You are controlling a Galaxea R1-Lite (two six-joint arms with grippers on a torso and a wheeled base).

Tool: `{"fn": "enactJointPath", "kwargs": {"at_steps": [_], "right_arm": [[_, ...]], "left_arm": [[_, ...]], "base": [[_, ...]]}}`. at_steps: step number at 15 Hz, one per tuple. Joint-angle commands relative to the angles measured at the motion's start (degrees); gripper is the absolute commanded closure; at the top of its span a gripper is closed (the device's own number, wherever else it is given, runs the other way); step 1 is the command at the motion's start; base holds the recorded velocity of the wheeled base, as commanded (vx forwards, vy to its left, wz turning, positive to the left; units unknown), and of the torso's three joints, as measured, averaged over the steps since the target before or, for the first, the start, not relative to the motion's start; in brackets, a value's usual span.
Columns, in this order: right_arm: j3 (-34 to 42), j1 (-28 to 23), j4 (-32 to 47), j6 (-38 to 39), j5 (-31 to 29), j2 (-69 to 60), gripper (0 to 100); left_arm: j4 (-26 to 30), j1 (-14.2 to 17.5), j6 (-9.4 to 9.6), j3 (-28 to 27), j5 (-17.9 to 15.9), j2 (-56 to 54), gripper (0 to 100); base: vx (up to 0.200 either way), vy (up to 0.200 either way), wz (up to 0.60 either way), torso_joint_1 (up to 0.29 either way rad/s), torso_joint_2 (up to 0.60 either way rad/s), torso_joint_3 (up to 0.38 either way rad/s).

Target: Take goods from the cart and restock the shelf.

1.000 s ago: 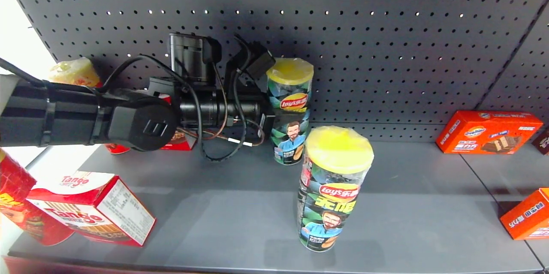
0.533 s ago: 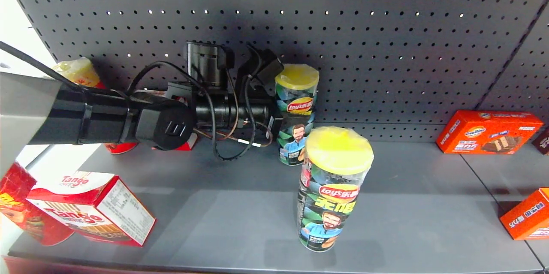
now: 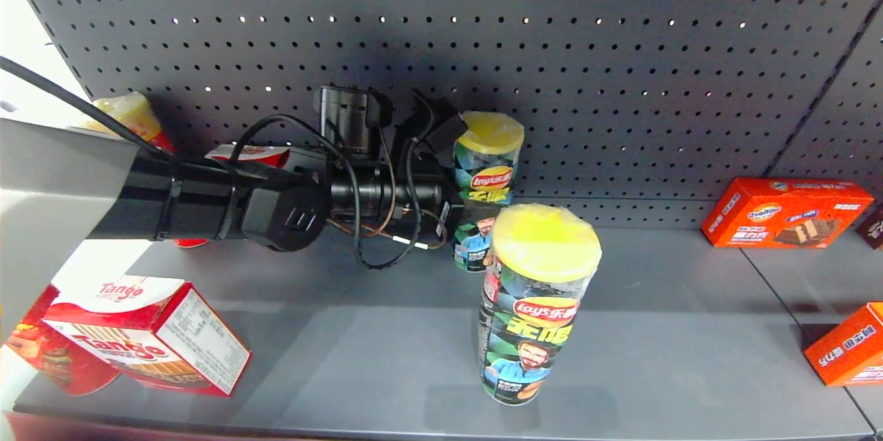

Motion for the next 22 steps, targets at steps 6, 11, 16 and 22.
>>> {"fn": "enactJointPath", "kwargs": {"at_steps": [6, 11, 16, 22], "right_arm": [[0.0, 0.0, 0.0, 0.0, 0.0, 0.1, 0], [0.0, 0.0, 0.0, 0.0, 0.0, 0.1, 0], [0.0, 0.0, 0.0, 0.0, 0.0, 0.1, 0], [0.0, 0.0, 0.0, 0.0, 0.0, 0.1, 0]], "left_arm": [[-0.6, 0.3, 0.03, 5.1, 0.7, -5.2, 0], [-0.6, 0.3, 0.65, 17.3, 4.4, -14.4, 0], [-4.8, 0.4, 0.47, 26.6, 15.3, -19.5, 0], [-5.3, 0.2, 4.69, 24.1, 29.3, -17.5, 0]], "base": [[0.0, 0.0, 0.0, 0.0, 0.0, 0.0], [0.0, 0.0, 0.0, 0.0, 0.0, 0.0], [0.0, 0.0, 0.0, 0.0, 0.0, 0.0], [0.0, 0.0, 0.0, 0.0, 0.0, 0.0]]}}
